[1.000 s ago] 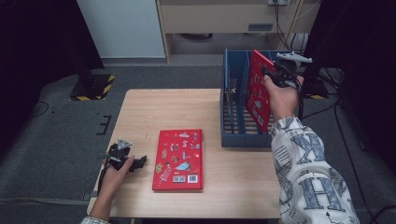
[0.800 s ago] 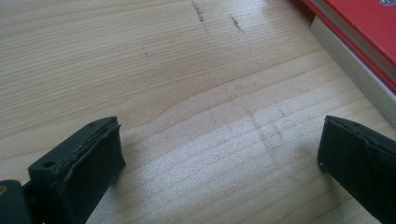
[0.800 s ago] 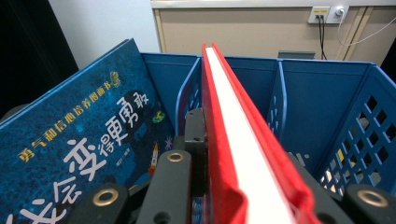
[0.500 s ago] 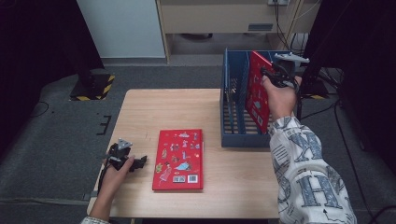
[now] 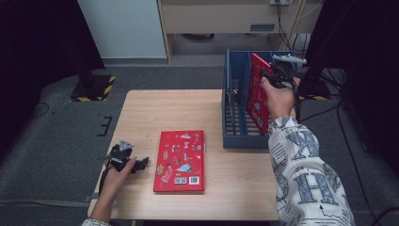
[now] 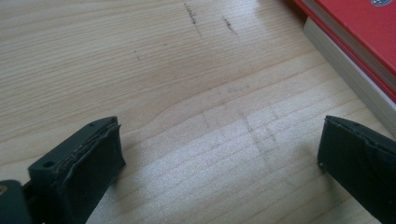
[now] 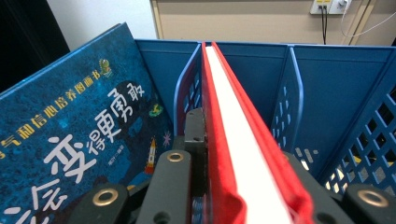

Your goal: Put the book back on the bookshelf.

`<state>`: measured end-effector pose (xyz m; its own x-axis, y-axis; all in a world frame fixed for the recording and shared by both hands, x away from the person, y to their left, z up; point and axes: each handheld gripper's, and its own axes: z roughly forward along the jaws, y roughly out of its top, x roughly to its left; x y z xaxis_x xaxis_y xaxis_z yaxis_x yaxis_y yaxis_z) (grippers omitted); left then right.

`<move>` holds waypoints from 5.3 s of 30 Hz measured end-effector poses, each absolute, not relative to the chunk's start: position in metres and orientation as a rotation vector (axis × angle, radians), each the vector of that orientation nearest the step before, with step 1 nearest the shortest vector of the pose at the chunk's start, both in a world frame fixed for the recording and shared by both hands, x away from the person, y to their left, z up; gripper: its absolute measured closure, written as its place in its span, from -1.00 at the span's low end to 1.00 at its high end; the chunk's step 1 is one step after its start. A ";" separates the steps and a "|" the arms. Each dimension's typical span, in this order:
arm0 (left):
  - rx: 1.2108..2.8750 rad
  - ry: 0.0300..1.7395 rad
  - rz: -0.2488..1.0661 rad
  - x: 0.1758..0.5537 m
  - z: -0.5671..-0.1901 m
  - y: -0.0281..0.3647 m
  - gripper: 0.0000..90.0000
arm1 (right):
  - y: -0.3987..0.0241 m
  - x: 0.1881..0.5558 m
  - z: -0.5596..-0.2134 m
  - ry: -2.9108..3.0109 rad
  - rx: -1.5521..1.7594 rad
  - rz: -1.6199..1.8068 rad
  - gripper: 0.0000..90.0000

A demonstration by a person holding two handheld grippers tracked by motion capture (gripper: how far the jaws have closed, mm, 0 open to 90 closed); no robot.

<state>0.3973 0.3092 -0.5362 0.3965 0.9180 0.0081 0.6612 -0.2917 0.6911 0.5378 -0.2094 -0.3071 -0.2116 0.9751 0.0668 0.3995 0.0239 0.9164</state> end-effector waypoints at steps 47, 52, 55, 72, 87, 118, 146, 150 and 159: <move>2.058 1.320 0.543 0.399 -0.536 0.306 -1.00 | -0.202 0.550 -0.342 1.703 1.431 1.122 0.74; 2.058 1.319 0.542 0.399 -0.537 0.306 -1.00 | -0.203 0.550 -0.343 1.698 1.432 1.127 0.74; 2.058 1.318 0.542 0.399 -0.537 0.305 -1.00 | -0.202 0.550 -0.343 1.699 1.427 1.124 0.74; 2.054 1.316 0.541 0.399 -0.537 0.304 -1.00 | -0.201 0.534 -0.339 1.773 1.424 1.058 0.72; 2.051 1.318 0.538 0.399 -0.537 0.304 -1.00 | -0.206 0.525 -0.339 1.807 1.431 1.058 0.71; 2.057 1.312 0.539 0.399 -0.537 0.304 -1.00 | -0.198 0.536 -0.336 1.738 1.420 1.022 0.75; 2.058 1.308 0.535 0.399 -0.537 0.303 -1.00 | -0.188 0.549 -0.341 1.704 1.458 1.032 0.74; 2.058 1.307 0.534 0.399 -0.537 0.303 -1.00 | -0.188 0.549 -0.342 1.697 1.467 1.048 0.72; 2.058 1.305 0.535 0.399 -0.537 0.303 -1.00 | -0.187 0.548 -0.340 1.688 1.480 1.089 0.67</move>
